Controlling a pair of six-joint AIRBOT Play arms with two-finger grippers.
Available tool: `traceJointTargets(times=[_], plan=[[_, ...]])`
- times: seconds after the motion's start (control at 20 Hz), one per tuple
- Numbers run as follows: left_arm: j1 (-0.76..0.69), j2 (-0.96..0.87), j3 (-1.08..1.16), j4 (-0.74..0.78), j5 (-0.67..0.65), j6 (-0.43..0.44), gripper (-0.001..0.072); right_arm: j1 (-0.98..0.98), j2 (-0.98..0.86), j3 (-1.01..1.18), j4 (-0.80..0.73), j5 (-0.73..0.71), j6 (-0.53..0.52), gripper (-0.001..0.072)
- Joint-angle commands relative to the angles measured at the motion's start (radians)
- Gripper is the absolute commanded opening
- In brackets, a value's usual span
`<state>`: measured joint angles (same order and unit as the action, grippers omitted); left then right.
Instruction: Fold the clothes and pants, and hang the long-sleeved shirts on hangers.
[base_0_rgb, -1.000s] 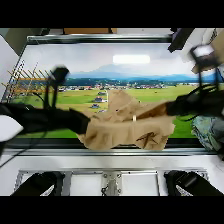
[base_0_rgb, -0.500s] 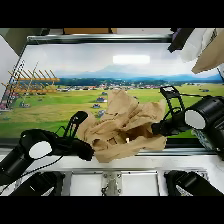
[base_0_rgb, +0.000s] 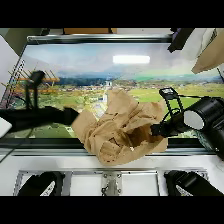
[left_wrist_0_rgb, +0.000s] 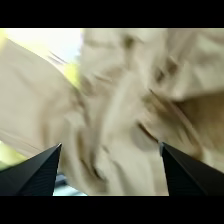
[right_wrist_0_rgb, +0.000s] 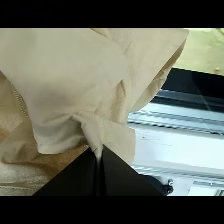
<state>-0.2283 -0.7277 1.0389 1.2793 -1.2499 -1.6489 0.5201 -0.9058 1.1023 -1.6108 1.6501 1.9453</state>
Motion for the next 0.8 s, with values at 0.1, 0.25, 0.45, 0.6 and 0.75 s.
traceJointTargets(times=[0.1, 0.25, 0.45, 0.6, 0.75], plan=[[0.379, -0.209, 0.192, 0.078, 0.01, 0.14, 0.0664, 0.0, -0.001, 0.0, 0.0, 0.0, 0.0, 0.0014], [0.468, -0.396, 0.275, 0.205, 0.083, 0.169, 0.0664, 0.0, 0.0, 0.0, 0.0, 0.0, 0.0, 0.0014], [0.501, -0.642, 0.393, 0.466, 0.166, 0.169, 0.0664, 0.0, 0.0, 0.0, 0.0, 0.0, 0.0, 0.0015], [0.531, -0.798, 0.47, 0.536, 0.211, 0.169, 0.0664, 0.0, 0.0, 0.0, 0.0, 0.0, 0.0, 0.0014], [0.571, -0.929, 0.541, 0.537, 0.255, 0.18, 0.0664, 0.0, 0.0, 0.0, 0.0, 0.0, 0.0, 0.0014]])
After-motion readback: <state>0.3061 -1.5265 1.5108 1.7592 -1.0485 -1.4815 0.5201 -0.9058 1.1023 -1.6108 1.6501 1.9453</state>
